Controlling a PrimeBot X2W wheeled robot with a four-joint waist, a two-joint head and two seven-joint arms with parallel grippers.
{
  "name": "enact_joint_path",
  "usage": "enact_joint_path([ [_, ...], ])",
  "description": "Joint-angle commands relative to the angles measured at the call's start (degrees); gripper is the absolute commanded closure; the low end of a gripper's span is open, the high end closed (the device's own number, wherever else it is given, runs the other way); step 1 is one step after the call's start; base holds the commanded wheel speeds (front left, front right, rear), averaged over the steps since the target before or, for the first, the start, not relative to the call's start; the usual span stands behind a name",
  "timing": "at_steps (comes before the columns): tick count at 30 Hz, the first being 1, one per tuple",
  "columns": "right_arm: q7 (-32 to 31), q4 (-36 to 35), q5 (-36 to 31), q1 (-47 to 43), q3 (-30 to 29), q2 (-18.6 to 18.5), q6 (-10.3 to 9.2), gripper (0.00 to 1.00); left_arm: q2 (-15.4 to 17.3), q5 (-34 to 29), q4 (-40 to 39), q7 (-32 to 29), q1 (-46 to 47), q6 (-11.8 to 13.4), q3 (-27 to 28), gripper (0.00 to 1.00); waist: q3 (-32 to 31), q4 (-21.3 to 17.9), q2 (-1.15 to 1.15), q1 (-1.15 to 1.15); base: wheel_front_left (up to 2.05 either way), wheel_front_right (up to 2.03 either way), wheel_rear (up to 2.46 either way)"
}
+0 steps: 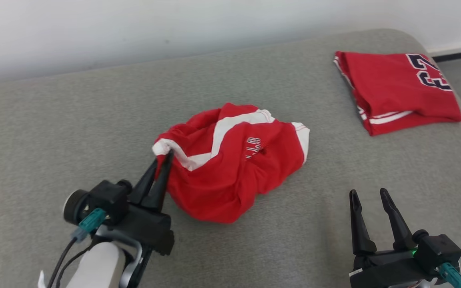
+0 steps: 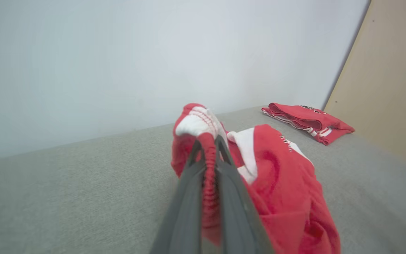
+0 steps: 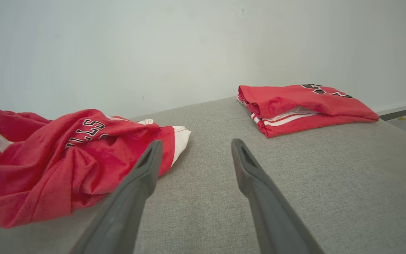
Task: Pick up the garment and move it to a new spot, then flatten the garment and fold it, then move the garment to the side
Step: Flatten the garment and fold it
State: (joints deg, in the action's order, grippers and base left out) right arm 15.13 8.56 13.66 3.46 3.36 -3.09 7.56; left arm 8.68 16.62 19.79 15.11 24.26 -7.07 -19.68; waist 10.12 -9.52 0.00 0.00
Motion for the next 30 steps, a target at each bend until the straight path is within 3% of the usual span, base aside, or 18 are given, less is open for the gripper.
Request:
enact_joint_path([
  [1, -0.02, 0.04, -0.17, -0.31, -0.03, 0.04, -0.18, 0.00, 0.45, -0.47, -1.05, 0.02, -1.66, 0.19, 0.83, 1.00, -0.98, 2.88, 0.00, 0.00, 0.00, 0.00, 0.00],
  [8, -0.02, 0.52, -0.32, 0.20, 0.81, -0.45, -0.18, 0.00, -0.38, 0.70, -5.04, 0.02, -10.22, 0.68, 6.88, 1.00, -1.74, 7.12, 0.00, 0.00, 0.00, 0.00, 0.00],
  [18, -0.01, 1.22, 0.35, 0.00, 1.23, -1.00, -0.18, 0.00, -4.11, 0.67, -0.80, 0.02, -19.18, 0.28, 12.15, 1.00, -2.31, 7.72, 0.00, 0.00, 0.00, 0.00, 0.00],
  [19, -0.01, 1.25, 0.35, -0.05, 1.18, -1.06, -0.18, 0.00, -4.24, 0.15, -0.64, 0.02, -19.45, 0.22, 12.69, 0.69, -2.36, 7.70, 0.00, 0.00, 0.00, 0.00, 0.00],
  [20, -0.01, 1.28, 0.34, -0.13, 1.10, -1.12, -0.18, 0.00, -4.40, -0.40, -1.00, 0.02, -19.55, 0.19, 13.34, 0.23, -2.42, 7.71, 0.00, 0.00, 0.00, 0.00, 0.00],
  [21, -0.01, 1.29, 0.35, -0.20, 1.00, -1.19, -0.18, 0.00, -4.59, -0.60, -1.50, 0.02, -19.61, 0.18, 14.12, 0.00, -2.48, 7.73, 0.00, 0.00, 0.00, 0.00, 0.00],
  [30, -0.02, 1.22, -0.02, -1.26, 0.37, -1.12, -0.18, 0.00, -5.47, -3.91, -8.77, 0.01, -19.94, -0.06, 19.89, 0.00, -3.69, 8.31, 0.00, 0.00, 0.00, 0.00, 0.00],
])
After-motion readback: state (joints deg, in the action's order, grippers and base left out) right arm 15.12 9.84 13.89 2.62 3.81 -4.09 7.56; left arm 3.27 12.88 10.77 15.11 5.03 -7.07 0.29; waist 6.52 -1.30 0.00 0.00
